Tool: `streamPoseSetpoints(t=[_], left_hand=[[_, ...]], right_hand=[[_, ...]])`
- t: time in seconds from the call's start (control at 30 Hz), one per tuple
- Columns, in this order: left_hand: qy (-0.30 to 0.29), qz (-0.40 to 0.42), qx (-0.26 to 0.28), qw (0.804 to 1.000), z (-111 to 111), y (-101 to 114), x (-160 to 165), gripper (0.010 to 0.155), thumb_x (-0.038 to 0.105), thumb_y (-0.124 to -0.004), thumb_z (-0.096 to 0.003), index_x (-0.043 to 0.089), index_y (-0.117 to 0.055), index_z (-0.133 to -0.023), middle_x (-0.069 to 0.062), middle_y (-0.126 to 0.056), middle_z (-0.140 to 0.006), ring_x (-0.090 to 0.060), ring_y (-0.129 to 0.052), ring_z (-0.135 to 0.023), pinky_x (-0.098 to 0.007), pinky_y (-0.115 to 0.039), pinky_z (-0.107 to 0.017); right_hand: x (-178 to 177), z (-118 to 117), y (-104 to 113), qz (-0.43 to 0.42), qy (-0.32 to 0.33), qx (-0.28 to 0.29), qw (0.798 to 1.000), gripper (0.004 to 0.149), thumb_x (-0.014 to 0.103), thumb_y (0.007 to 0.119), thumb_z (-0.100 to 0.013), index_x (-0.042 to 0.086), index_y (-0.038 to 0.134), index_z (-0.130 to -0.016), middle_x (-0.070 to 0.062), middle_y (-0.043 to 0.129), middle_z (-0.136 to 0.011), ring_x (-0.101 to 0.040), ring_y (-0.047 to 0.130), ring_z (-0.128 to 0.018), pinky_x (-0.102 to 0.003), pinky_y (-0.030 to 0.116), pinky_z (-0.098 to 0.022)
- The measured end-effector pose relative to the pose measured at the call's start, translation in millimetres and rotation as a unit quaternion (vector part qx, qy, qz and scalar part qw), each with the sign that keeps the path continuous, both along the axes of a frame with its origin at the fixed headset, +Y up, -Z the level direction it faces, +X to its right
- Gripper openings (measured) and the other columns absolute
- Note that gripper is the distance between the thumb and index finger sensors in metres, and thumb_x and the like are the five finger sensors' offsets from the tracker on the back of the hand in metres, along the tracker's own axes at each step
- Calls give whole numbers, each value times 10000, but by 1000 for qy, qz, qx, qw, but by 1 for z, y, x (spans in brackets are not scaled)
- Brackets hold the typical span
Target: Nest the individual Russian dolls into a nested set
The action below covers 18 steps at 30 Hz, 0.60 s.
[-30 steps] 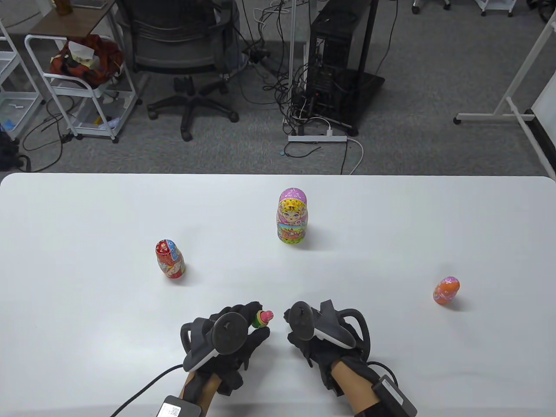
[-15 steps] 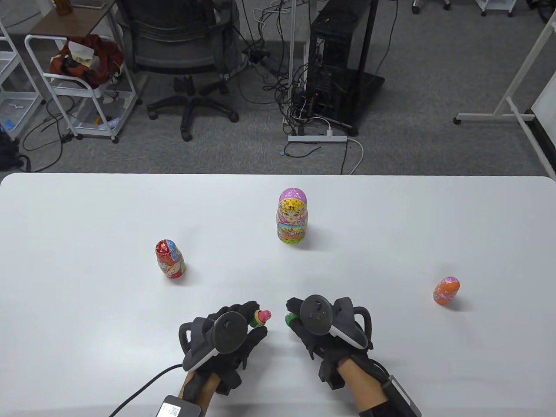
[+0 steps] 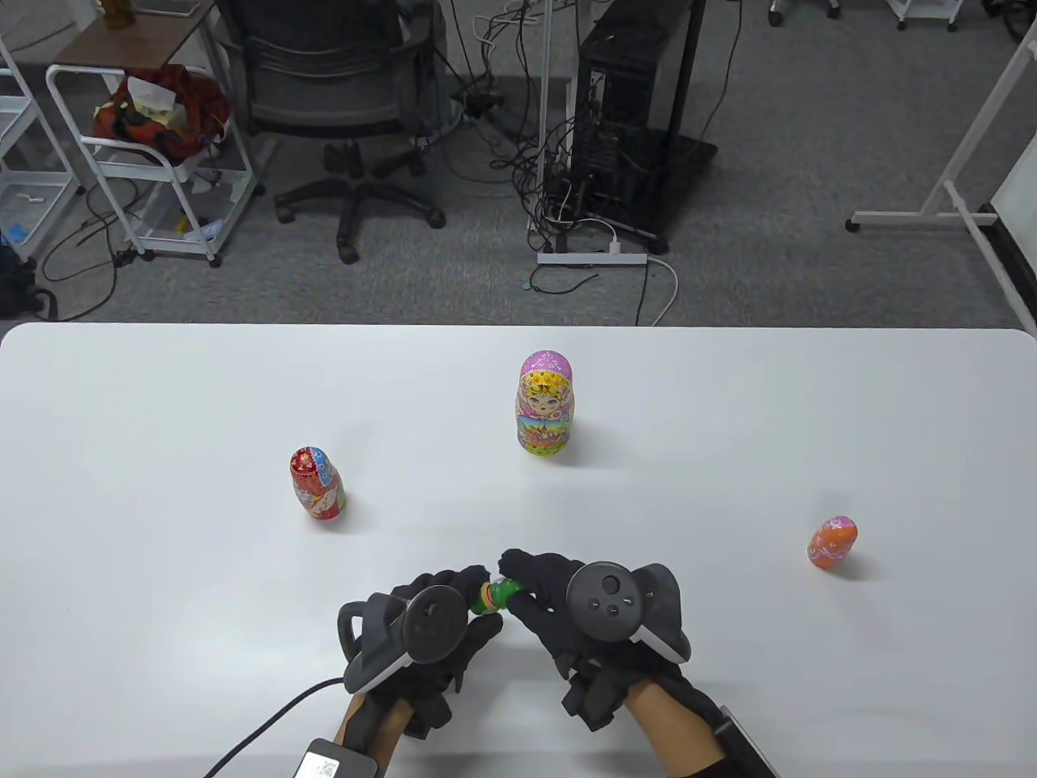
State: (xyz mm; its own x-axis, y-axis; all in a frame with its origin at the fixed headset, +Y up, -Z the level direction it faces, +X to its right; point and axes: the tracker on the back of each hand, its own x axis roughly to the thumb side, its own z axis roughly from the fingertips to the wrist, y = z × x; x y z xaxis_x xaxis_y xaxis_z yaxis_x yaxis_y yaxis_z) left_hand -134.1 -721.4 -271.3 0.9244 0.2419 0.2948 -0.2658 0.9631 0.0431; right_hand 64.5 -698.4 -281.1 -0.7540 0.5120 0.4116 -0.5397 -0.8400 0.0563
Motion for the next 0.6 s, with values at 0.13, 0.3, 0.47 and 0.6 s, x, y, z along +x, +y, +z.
streamPoseSetpoints(t=[0.13, 0.3, 0.47, 0.6], left_hand=[[-6, -1, 3, 1000, 1, 1, 2, 688, 620, -813, -373, 243, -758, -946, 8, -954, -839, -150, -1003, -689, -440, -828, -591], [-9, -2, 5, 1000, 1, 1, 3, 689, 618, -815, -371, 240, -760, -944, 7, -957, -836, -149, -1004, -687, -441, -829, -589], [-11, -1, 6, 1000, 1, 1, 3, 689, 615, -815, -372, 234, -759, -944, 5, -958, -834, -148, -1005, -685, -441, -830, -588], [-11, 1, 9, 1000, 1, 1, 3, 688, 605, -821, -367, 225, -769, -938, 1, -968, -821, -148, -1012, -672, -440, -833, -584]], right_hand=[[-1, 0, 0, 1, 0, -1, 1000, 508, 438, 774, -477, 305, 648, -951, -55, 834, -886, -232, 938, -656, -425, 799, -517], [-1, 0, 0, 0, -1, -2, 1000, 507, 438, 775, -478, 302, 650, -950, -54, 838, -881, -231, 941, -652, -425, 798, -516], [-2, 1, 0, 0, -1, -3, 1000, 509, 444, 778, -475, 296, 659, -948, -52, 845, -873, -227, 945, -644, -424, 802, -513], [-2, 1, 0, -6, -2, -2, 1000, 512, 446, 778, -472, 281, 668, -944, -52, 857, -859, -225, 953, -629, -422, 807, -506]])
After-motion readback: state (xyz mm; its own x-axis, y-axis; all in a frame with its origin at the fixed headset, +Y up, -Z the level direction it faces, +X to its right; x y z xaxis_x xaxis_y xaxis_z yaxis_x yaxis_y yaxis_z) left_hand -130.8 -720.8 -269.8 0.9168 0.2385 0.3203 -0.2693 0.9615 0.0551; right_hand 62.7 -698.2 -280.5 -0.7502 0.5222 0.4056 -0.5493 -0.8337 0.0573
